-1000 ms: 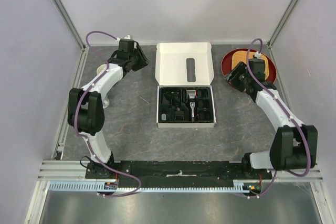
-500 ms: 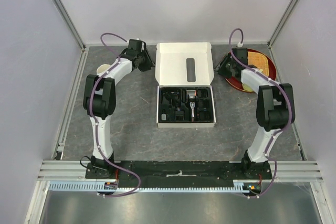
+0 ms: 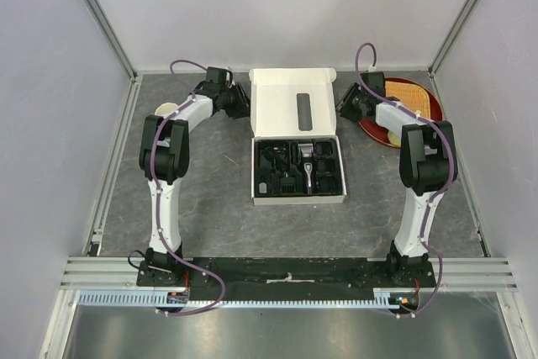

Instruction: Sort the hair-cutting tools

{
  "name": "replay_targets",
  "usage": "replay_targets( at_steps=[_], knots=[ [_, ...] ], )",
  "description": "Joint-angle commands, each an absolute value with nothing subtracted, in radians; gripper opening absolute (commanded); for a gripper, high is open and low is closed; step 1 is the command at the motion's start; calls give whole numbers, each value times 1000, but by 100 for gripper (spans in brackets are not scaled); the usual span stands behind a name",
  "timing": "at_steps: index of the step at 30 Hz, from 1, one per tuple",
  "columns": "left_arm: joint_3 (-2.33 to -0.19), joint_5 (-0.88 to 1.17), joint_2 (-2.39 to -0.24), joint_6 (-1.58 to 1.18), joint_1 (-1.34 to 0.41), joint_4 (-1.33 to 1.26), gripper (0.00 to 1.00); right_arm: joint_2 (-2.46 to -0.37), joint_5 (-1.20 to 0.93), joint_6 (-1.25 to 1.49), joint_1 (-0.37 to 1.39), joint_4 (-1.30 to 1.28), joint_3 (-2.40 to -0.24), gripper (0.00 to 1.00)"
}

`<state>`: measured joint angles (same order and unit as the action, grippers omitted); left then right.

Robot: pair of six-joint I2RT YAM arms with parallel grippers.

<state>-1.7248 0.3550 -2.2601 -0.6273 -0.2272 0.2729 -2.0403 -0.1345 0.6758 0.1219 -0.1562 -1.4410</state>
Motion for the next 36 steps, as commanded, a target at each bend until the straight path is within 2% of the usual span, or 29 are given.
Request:
replay_targets(
  at_steps=[1,10,17,28,36],
  knots=[
    [-1703,503,-2152,-611,-247,161,41,-1976,-219,672,152,-140,-1451,44],
    [-1629,594,-2080,-652,-249,97,41,-1830,-216,716,150,-120,-1352,43],
    [-1432,586,-1944,-661,-249,22,39,-1691,-210,733,150,-124,-1258,41],
    [-1255,609,-1780,-676,-249,-31,39,-1477,-222,718,150,-175,-1106,41],
    [-1209,508,-1727,-678,-253,55,39,-1398,-112,661,150,-236,-1068,45]
  ],
)
